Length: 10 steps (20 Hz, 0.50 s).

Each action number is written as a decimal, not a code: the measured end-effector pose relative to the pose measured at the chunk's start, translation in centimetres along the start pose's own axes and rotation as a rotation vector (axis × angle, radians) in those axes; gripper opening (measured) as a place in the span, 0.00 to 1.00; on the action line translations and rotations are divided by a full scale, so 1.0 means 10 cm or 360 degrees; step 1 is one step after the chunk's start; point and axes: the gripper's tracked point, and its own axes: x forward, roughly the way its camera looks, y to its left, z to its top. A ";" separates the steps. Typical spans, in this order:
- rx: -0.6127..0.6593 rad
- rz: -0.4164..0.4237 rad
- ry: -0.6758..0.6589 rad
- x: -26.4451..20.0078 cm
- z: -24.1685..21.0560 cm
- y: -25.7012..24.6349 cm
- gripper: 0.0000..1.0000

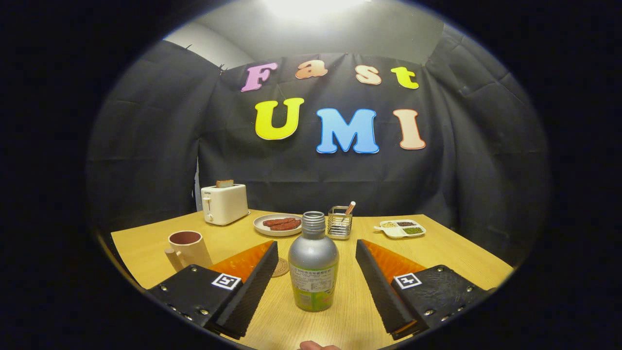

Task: Take the bottle from table, then pour the juice into the cup, finally place the bottle on the coaster

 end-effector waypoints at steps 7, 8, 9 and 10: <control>0.0020 -0.0095 0.0094 0.44 -0.33 0.02 0.99; 0.0032 -0.0103 0.0110 0.51 -0.40 0.02 0.99; 0.0046 -0.0107 0.0125 0.57 -0.44 0.02 0.99; 0.0059 -0.0095 0.0138 0.62 -0.48 0.05 0.99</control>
